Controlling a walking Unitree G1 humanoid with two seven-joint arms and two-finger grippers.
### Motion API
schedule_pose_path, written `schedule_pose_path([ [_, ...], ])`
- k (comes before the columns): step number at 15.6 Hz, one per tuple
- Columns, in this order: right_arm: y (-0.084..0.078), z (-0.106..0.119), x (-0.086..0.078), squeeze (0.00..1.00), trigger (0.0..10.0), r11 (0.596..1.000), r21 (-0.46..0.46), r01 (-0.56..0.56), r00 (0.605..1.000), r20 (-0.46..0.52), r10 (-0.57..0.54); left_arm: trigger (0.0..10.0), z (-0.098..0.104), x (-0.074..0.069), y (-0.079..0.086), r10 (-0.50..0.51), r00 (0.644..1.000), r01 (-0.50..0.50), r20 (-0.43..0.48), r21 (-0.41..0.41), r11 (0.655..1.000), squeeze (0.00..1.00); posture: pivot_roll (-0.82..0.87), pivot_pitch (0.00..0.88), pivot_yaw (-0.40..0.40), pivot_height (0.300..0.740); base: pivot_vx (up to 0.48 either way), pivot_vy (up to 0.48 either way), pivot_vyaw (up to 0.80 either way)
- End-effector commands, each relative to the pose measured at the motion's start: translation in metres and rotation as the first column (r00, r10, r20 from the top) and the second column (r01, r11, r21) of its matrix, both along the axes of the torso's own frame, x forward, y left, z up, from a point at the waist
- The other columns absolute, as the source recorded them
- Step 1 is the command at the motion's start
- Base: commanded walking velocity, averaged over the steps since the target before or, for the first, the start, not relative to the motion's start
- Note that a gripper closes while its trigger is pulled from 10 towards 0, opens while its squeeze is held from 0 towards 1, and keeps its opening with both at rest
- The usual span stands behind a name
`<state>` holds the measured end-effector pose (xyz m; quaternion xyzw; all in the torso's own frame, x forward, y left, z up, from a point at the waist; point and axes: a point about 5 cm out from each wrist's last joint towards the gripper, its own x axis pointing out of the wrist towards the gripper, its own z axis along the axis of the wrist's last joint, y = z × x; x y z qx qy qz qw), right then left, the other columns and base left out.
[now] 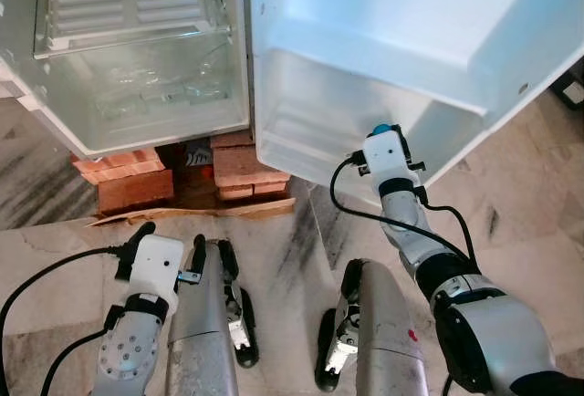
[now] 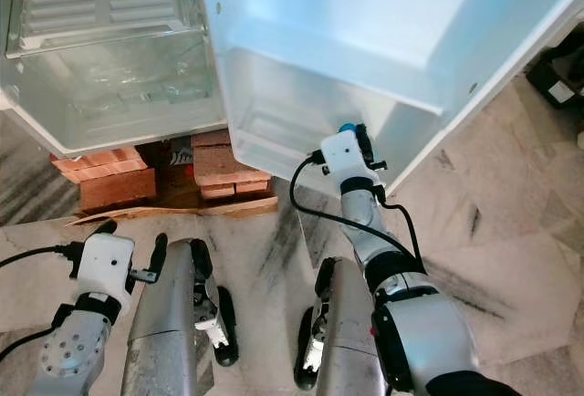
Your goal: Restocking fridge
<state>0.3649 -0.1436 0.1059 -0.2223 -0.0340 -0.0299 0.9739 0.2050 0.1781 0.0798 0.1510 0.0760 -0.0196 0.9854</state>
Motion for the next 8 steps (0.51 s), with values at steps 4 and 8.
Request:
schedule_pose_path([
  [4, -0.026, -0.031, -0.014, 0.00, 10.0, 0.991, 0.041, 0.127, 0.981, -0.155, -0.119, 10.0, 0.000, -0.002, -0.001, -0.011, 1.000, 0.011, -0.025, -0.003, 1.000, 0.00, 0.27, 0.340, -0.059, 0.567, 0.000, 0.000, 0.00],
  [8, -0.068, -0.018, -0.011, 0.00, 10.0, 0.963, 0.022, 0.270, 0.956, -0.124, -0.265, 10.0, -0.002, 0.006, -0.005, -0.019, 0.999, 0.019, -0.026, -0.003, 1.000, 0.00, 0.25, 0.316, -0.065, 0.567, 0.000, 0.000, 0.00],
])
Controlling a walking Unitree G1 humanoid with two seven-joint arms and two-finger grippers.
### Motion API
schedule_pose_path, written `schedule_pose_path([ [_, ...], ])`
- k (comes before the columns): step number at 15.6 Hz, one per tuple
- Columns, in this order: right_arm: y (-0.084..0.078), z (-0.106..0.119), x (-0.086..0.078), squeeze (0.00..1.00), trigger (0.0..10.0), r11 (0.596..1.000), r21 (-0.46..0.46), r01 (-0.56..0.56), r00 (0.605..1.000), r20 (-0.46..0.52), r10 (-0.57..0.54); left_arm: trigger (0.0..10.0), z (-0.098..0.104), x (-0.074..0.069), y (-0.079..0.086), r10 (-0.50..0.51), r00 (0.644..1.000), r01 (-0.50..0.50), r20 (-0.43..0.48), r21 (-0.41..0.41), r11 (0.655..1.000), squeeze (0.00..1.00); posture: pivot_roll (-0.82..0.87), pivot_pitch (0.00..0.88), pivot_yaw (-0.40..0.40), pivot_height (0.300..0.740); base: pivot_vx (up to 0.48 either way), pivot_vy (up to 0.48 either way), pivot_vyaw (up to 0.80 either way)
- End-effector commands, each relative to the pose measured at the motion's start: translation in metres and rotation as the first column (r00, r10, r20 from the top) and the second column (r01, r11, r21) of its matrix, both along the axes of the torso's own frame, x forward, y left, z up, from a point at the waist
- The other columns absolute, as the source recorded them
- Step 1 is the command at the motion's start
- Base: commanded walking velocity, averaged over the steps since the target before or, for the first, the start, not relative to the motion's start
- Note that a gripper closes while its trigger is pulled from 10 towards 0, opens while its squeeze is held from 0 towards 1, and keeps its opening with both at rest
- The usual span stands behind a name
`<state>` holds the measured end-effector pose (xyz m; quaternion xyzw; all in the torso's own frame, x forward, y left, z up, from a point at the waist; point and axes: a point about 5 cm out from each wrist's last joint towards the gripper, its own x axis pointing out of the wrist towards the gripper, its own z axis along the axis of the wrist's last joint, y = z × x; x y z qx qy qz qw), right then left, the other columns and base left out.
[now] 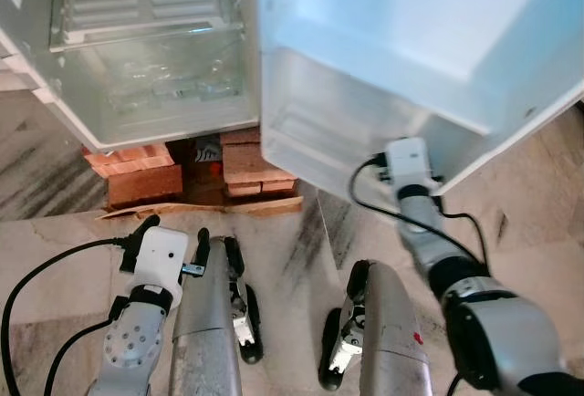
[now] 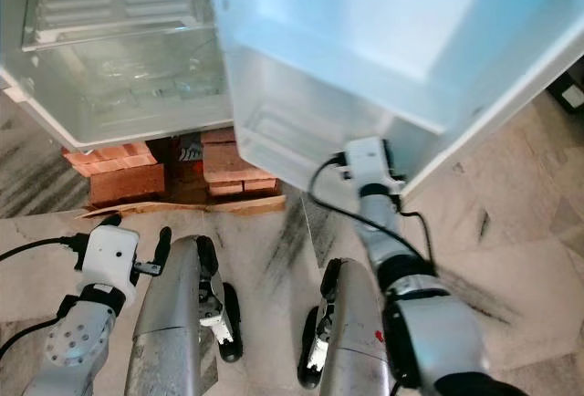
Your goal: Restocking fridge
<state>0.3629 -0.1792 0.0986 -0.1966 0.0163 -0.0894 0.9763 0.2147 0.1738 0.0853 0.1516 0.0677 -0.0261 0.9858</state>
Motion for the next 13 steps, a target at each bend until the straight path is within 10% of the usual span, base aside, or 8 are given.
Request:
schedule_pose_path([
  [1, -0.038, -0.008, -0.009, 0.00, 10.0, 0.988, -0.022, 0.150, 0.987, -0.048, -0.151, 10.0, -0.008, -0.002, -0.002, -0.004, 0.999, 0.004, -0.040, -0.003, 1.000, 0.00, 0.24, 0.307, -0.066, 0.567, 0.000, 0.000, 0.00],
  [2, -0.046, -0.005, -0.009, 0.00, 10.0, 0.984, -0.002, 0.177, 0.983, -0.040, -0.177, 10.0, -0.008, 0.000, -0.002, -0.005, 0.999, 0.005, -0.039, -0.002, 1.000, 0.00, 0.24, 0.298, -0.067, 0.567, 0.000, 0.000, 0.00],
  [3, -0.054, 0.000, -0.008, 1.00, 10.0, 0.978, -0.001, 0.208, 0.978, -0.023, -0.208, 10.0, -0.009, 0.002, -0.003, -0.006, 0.999, 0.006, -0.037, -0.002, 1.000, 0.00, 0.24, 0.291, -0.066, 0.567, 0.000, 0.000, 0.00],
  [13, -0.032, 0.074, 0.021, 1.00, 10.0, 0.983, -0.114, 0.147, 0.948, 0.300, -0.107, 10.0, -0.012, 0.013, -0.003, -0.003, 1.000, 0.004, -0.030, 0.012, 1.000, 0.00, 0.23, 0.240, -0.051, 0.567, 0.000, 0.000, 0.00],
])
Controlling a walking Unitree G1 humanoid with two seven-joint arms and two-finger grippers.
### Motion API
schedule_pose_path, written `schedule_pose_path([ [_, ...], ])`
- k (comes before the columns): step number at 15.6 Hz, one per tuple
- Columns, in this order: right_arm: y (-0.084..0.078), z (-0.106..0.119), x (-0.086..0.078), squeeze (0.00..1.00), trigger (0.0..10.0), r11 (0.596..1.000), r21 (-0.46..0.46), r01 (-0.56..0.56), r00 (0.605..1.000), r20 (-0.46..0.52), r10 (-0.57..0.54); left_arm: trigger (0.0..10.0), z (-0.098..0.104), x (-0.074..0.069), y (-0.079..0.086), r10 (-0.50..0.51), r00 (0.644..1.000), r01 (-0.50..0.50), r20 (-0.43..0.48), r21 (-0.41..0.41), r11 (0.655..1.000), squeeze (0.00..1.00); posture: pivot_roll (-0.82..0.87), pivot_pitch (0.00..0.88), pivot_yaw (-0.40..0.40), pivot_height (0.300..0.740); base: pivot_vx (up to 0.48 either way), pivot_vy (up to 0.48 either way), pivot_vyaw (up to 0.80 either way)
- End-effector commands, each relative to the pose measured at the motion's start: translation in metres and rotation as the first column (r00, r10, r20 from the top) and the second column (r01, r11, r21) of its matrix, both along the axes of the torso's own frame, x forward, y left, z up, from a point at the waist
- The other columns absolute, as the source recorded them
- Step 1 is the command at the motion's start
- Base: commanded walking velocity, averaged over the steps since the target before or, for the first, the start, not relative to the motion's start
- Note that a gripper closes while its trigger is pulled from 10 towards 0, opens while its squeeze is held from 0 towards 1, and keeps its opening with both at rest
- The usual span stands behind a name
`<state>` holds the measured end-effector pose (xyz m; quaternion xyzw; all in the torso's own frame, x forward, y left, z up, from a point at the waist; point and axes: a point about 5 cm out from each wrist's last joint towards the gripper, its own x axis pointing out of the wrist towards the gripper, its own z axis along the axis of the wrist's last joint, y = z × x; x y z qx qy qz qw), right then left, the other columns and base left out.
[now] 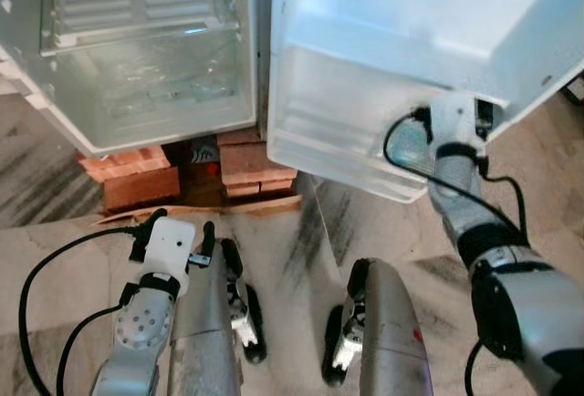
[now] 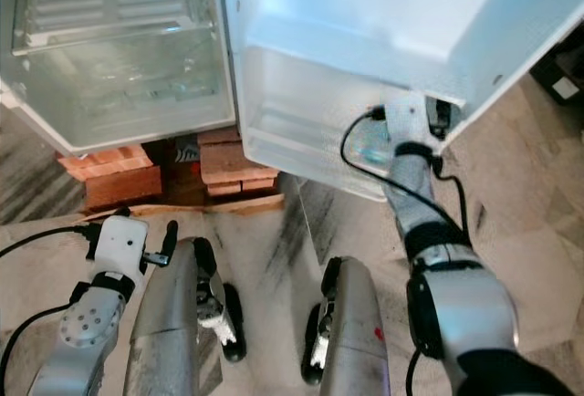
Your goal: Restocking fridge
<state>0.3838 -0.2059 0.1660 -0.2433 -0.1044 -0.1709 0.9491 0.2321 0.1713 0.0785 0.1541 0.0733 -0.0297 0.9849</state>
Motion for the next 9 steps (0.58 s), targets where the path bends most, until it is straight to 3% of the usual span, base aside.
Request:
schedule_pose_path([
  [1, -0.003, 0.011, 0.001, 1.00, 10.0, 1.000, -0.009, 0.003, 0.998, 0.057, -0.002, 10.0, -0.005, -0.003, 0.000, 0.001, 1.000, -0.001, -0.017, 0.009, 1.000, 0.00, 0.23, 0.229, -0.043, 0.567, 0.000, 0.000, 0.00],
  [4, 0.002, 0.013, -0.002, 1.00, 10.0, 1.000, -0.003, -0.029, 0.994, 0.106, 0.029, 10.0, -0.006, 0.003, 0.002, -0.006, 1.000, 0.007, -0.012, 0.023, 1.000, 0.00, 0.22, 0.204, -0.034, 0.567, 0.000, 0.000, 0.00],
  [9, 0.001, 0.002, -0.023, 1.00, 10.0, 0.998, -0.004, -0.067, 0.980, 0.189, 0.067, 10.0, -0.006, 0.015, 0.001, -0.022, 1.000, 0.022, 0.004, 0.033, 0.999, 0.00, 0.18, 0.157, -0.001, 0.567, 0.000, 0.000, 0.00],
])
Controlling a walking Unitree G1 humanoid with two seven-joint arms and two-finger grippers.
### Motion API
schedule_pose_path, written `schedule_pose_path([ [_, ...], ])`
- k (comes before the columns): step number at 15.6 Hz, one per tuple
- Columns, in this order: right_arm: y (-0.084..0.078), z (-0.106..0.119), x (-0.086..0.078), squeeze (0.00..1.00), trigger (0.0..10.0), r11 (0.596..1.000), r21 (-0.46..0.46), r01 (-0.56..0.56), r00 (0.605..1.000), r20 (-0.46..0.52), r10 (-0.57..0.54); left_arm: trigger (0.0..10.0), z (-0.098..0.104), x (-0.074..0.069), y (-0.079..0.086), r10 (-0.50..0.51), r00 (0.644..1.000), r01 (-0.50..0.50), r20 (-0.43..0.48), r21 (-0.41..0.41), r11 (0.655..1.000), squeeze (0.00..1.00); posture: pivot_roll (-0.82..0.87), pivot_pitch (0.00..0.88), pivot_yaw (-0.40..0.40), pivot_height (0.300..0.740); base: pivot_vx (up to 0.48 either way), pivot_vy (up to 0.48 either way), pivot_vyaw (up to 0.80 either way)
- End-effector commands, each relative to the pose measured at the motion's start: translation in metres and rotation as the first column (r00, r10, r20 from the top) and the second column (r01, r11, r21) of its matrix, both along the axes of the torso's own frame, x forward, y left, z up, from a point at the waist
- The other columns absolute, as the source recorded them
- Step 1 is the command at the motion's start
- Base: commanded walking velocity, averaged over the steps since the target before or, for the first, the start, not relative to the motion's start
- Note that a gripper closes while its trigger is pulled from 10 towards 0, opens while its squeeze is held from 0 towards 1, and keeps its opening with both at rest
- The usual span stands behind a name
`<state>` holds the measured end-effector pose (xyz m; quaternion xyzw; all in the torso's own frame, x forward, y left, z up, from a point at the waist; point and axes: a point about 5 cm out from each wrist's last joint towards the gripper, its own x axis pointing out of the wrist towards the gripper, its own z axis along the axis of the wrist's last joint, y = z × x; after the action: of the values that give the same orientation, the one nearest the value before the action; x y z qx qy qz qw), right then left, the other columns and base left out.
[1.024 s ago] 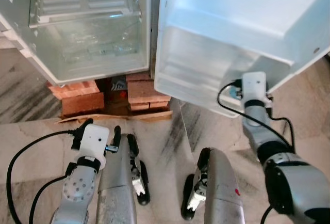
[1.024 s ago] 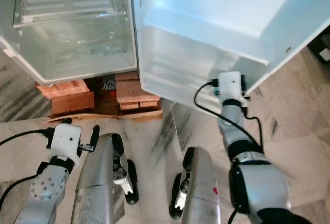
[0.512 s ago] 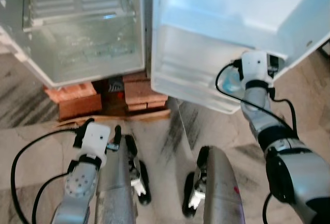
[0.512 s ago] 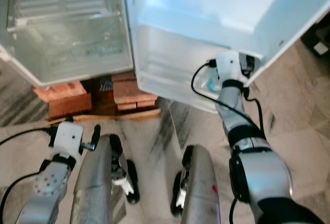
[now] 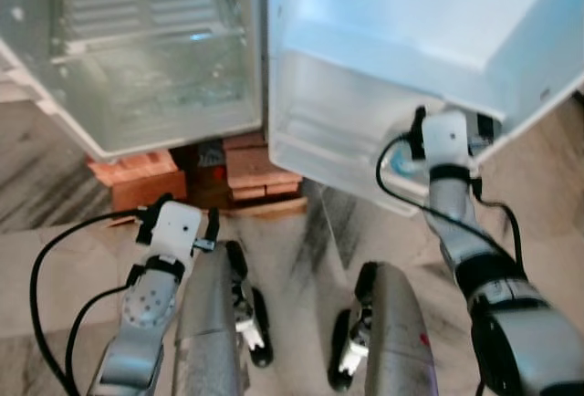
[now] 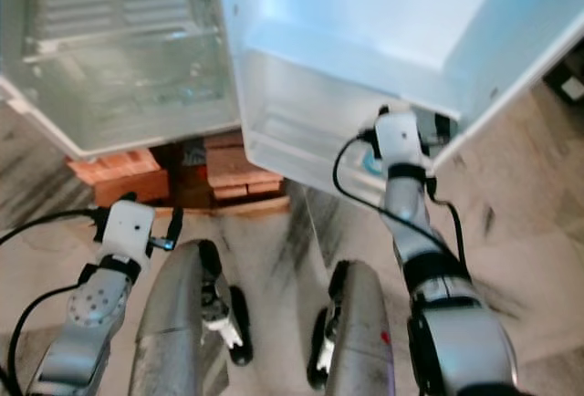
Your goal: Restocking fridge
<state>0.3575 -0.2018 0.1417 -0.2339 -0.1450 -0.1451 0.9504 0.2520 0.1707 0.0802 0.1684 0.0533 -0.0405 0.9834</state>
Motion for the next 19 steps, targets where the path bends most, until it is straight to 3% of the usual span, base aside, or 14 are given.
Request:
schedule_pose_path([
  [1, -0.001, 0.026, -0.001, 1.00, 10.0, 0.999, 0.025, -0.029, 0.990, 0.138, 0.025, 10.0, -0.008, -0.004, 0.002, 0.004, 1.000, -0.004, -0.029, 0.009, 1.000, 0.00, 0.18, 0.148, 0.005, 0.567, 0.000, 0.000, 0.00],
  [3, 0.005, 0.021, -0.012, 1.00, 10.0, 0.994, 0.071, -0.086, 0.988, 0.138, 0.075, 10.0, -0.010, -0.003, 0.003, 0.003, 1.000, -0.002, -0.028, 0.010, 1.000, 0.00, 0.17, 0.136, 0.006, 0.567, 0.000, 0.000, 0.00],
  [6, 0.012, 0.006, -0.024, 1.00, 10.0, 0.990, 0.037, -0.134, 0.988, 0.086, 0.131, 10.0, -0.012, 0.001, 0.003, 0.012, 1.000, -0.011, -0.028, 0.015, 1.000, 0.00, 0.16, 0.117, 0.001, 0.567, 0.000, 0.000, 0.00],
  [8, 0.008, 0.014, -0.025, 1.00, 10.0, 0.994, -0.024, -0.104, 0.988, 0.109, 0.106, 10.0, -0.012, 0.004, 0.000, 0.010, 1.000, -0.010, -0.019, 0.012, 1.000, 0.00, 0.16, 0.114, 0.000, 0.567, 0.000, 0.000, 0.00],
  [11, 0.010, 0.035, -0.024, 1.00, 10.0, 0.991, 0.012, -0.133, 0.974, 0.185, 0.128, 10.0, -0.013, 0.007, 0.000, 0.020, 1.000, -0.020, -0.012, 0.015, 1.000, 0.00, 0.16, 0.106, -0.003, 0.567, 0.000, 0.000, 0.00],
  [13, 0.022, 0.041, -0.023, 1.00, 10.0, 0.945, 0.142, -0.294, 0.947, 0.174, 0.269, 10.0, -0.013, 0.008, 0.001, 0.027, 1.000, -0.027, -0.013, 0.019, 0.999, 0.00, 0.15, 0.109, -0.006, 0.567, 0.000, 0.000, 0.00],
  [14, 0.032, 0.033, -0.022, 1.00, 10.0, 0.913, 0.170, -0.371, 0.928, 0.100, 0.359, 10.0, -0.014, 0.008, 0.002, 0.035, 0.999, -0.035, -0.014, 0.020, 0.999, 0.00, 0.15, 0.113, -0.008, 0.567, 0.000, 0.000, 0.00],
  [16, 0.045, 0.024, -0.024, 1.00, 10.0, 0.828, 0.249, -0.502, 0.860, 0.041, 0.509, 10.0, -0.014, 0.009, 0.001, 0.039, 0.999, -0.038, -0.014, 0.019, 0.999, 0.00, 0.14, 0.115, -0.011, 0.567, 0.000, 0.000, 0.00],
  [17, 0.046, 0.030, -0.032, 0.56, 10.0, 0.792, 0.197, -0.578, 0.813, 0.053, 0.580, 10.0, -0.015, 0.011, 0.000, 0.042, 0.999, -0.042, -0.013, 0.019, 0.999, 0.00, 0.14, 0.115, -0.011, 0.567, 0.000, 0.000, 0.00],
  [18, 0.045, 0.031, -0.032, 0.56, 10.0, 0.791, 0.184, -0.583, 0.810, 0.054, 0.585, 10.0, -0.015, 0.011, 0.000, 0.043, 0.999, -0.042, -0.013, 0.019, 0.999, 0.00, 0.14, 0.115, -0.011, 0.567, 0.000, 0.000, 0.00],
  [19, 0.038, 0.043, -0.033, 0.00, 10.0, 0.792, 0.204, -0.575, 0.818, 0.130, 0.561, 10.0, -0.016, 0.011, -0.001, 0.043, 0.999, -0.043, -0.014, 0.019, 0.999, 0.00, 0.13, 0.113, -0.011, 0.567, 0.000, 0.000, 0.00],
])
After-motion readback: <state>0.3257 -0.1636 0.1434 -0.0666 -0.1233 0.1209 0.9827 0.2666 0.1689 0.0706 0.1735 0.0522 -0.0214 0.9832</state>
